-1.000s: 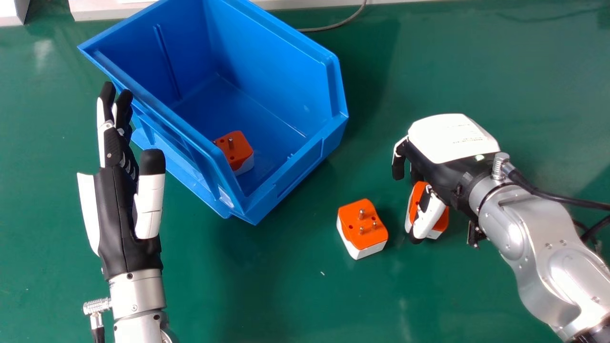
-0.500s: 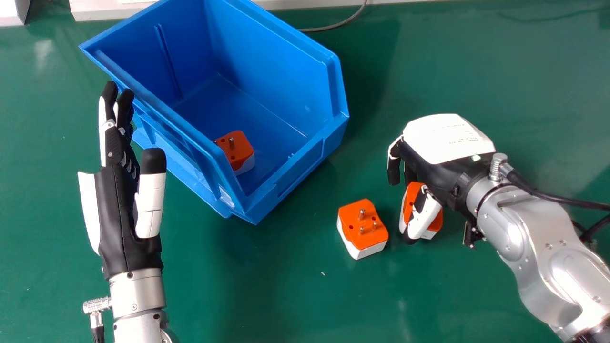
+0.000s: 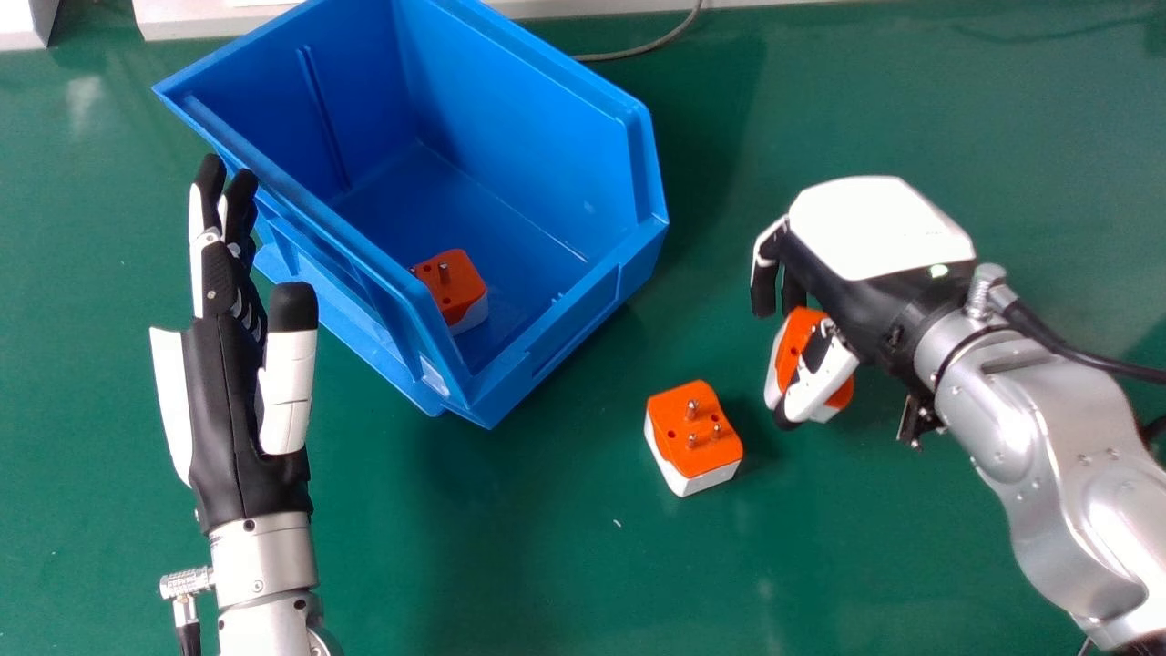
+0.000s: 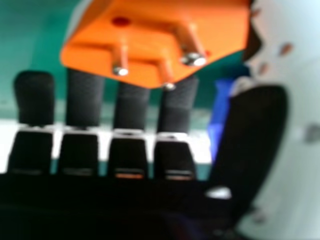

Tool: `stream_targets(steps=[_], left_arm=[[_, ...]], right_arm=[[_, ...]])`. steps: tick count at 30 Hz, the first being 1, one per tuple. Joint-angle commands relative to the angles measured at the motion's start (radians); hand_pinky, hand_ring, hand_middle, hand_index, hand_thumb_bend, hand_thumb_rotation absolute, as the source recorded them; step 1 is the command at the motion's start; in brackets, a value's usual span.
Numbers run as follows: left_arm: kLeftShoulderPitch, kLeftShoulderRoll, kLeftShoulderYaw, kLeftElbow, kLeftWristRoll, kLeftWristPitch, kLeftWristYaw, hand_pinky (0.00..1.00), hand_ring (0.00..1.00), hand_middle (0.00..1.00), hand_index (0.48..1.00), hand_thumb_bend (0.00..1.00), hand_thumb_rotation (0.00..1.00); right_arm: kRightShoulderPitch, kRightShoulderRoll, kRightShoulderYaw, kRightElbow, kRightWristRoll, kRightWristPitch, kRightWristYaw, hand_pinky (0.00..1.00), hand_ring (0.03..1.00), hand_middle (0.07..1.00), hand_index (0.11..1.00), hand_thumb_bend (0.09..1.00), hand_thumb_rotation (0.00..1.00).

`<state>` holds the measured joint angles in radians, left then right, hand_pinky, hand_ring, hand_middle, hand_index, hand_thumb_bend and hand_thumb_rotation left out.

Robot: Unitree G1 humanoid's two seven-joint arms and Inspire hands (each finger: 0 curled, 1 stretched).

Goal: Pick all objects and put in blue box

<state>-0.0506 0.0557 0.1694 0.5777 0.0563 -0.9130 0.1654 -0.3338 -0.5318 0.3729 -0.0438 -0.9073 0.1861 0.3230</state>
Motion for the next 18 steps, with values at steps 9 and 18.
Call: stream_targets(steps=[9, 18], left_arm=[[-0.012, 0.001, -0.006, 0.002, 0.022, -0.030, 0.009, 0.99, 0.96, 0.94, 0.960, 0.99, 0.95], [-0.004, -0.001, -0.006, 0.003, 0.013, -0.028, 0.007, 0.99, 0.96, 0.94, 0.963, 0.99, 0.95]], right_arm=[[0.033, 0.009, -0.108, -0.189, 0.005, 0.019, -0.028, 0.31, 0.370, 0.498, 0.509, 0.513, 0.00], [0.056, 0.066, -0.144, -0.328, -0.004, 0.032, -0.064, 0.28, 0.365, 0.486, 0.509, 0.513, 0.00]])
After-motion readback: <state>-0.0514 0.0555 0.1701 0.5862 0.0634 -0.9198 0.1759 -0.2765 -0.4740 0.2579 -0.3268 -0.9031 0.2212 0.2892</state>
